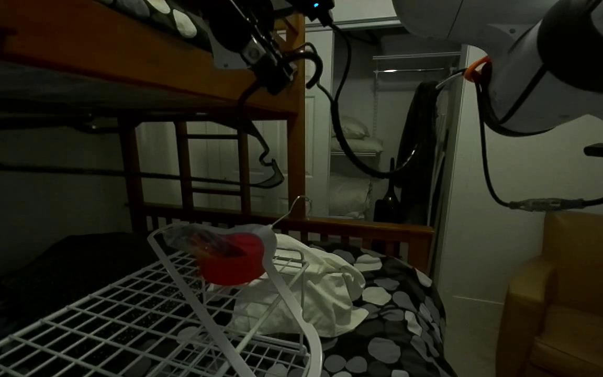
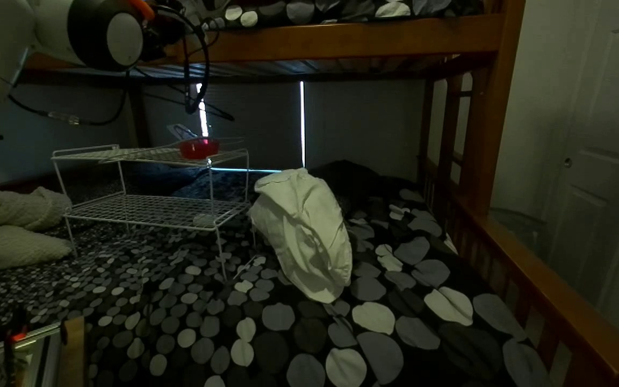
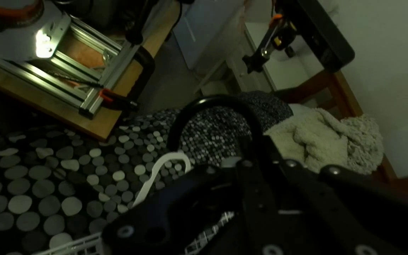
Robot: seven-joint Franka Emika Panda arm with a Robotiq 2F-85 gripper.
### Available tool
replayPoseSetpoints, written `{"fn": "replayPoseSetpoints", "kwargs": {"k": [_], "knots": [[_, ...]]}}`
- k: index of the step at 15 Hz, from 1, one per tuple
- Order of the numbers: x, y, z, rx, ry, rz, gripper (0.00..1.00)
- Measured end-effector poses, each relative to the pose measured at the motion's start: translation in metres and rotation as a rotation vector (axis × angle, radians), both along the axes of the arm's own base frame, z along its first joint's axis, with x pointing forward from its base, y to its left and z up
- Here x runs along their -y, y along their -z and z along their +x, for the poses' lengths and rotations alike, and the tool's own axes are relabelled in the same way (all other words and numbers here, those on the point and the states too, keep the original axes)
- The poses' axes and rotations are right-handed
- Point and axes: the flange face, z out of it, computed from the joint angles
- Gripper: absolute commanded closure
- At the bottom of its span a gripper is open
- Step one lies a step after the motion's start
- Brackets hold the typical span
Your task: Put the hanger on top of the rack
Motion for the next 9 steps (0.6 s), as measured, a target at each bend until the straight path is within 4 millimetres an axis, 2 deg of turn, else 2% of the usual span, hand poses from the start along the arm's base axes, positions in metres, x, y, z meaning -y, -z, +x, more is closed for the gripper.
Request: {"fn": "replayPoseSetpoints", "kwargs": {"k": [2, 5, 9], "knots": [[-0.016, 0.019, -0.023, -0.039, -0.066, -0.061, 0.98], [-0.025, 0.043, -0.049, -0.059, -0.118, -0.187, 0.98], [-0.021, 0.062, -0.059, -0.013, -0.104, -0.342, 0.98]]}}
